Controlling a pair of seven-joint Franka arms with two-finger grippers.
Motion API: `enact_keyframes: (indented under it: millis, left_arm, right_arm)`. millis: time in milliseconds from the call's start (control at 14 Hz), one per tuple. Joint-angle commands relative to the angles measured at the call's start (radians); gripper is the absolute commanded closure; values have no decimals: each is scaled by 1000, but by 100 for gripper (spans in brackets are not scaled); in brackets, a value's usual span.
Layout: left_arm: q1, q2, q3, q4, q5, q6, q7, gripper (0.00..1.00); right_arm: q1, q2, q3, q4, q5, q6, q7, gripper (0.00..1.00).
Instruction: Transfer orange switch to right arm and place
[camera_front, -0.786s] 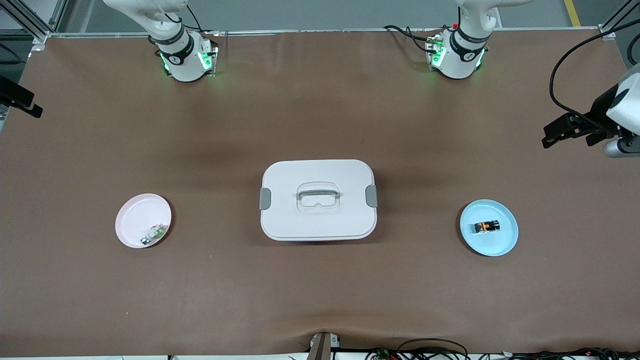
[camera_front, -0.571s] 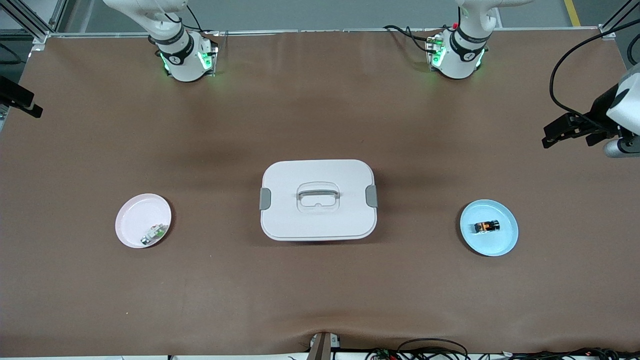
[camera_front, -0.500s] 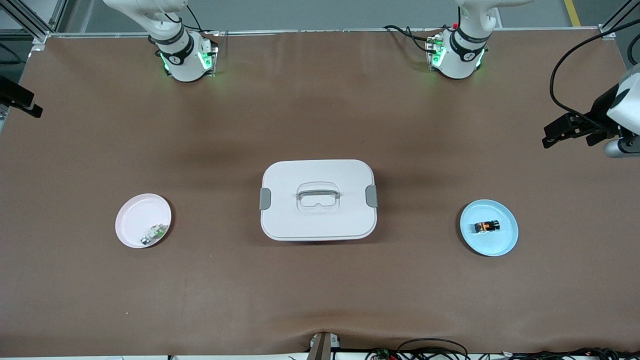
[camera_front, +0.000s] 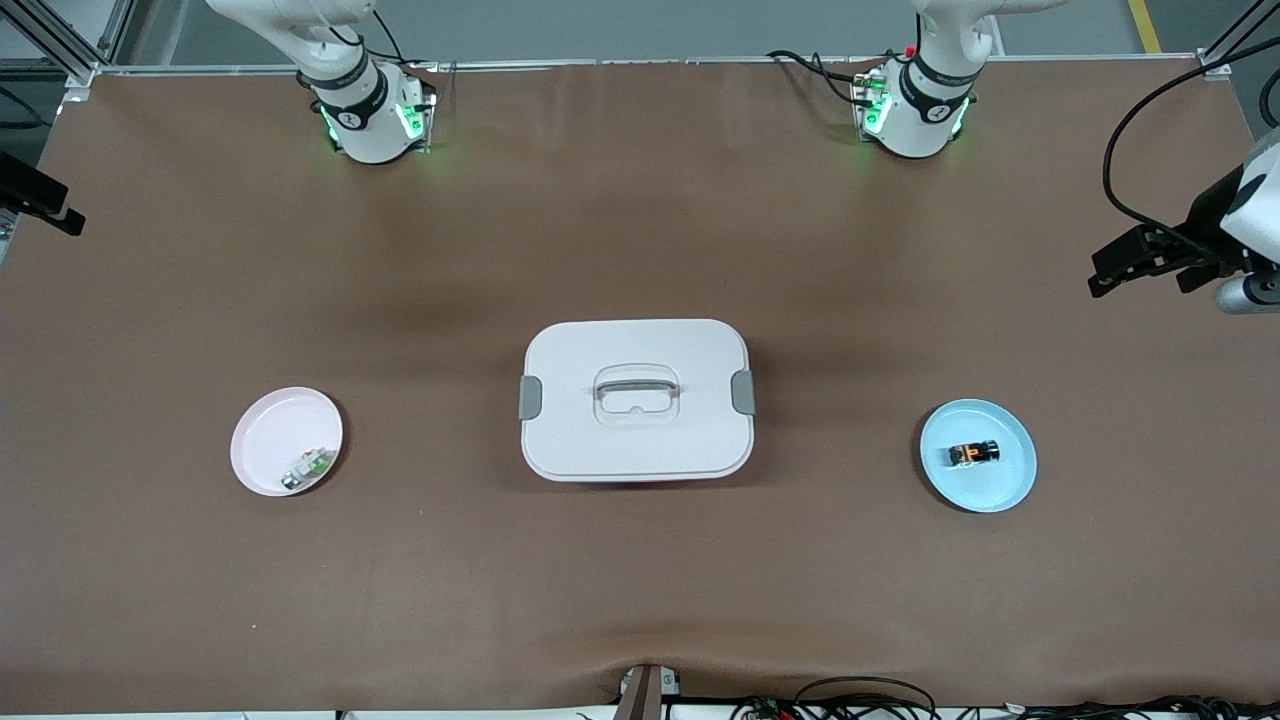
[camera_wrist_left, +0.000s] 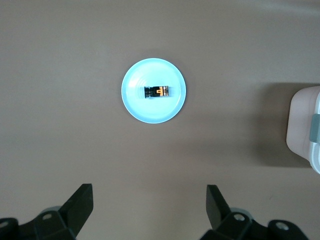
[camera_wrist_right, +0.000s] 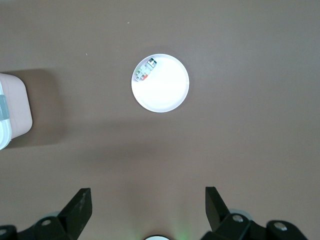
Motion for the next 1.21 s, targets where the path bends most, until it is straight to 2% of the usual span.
enact_keyframes:
  millis: [0,929,1143]
  left_arm:
    - [2,-2,1,14,-13,3,-2,0]
    - [6,2,4,22,-14,9,18,0]
    - [3,63,6,57,-5,12,-9,0]
  right_arm:
    - [-11,9,6,19,-2,-14,11,0]
    - [-11,9,6,19,-2,-5,10,0]
    - [-11,9,6,19,-2,0,10,0]
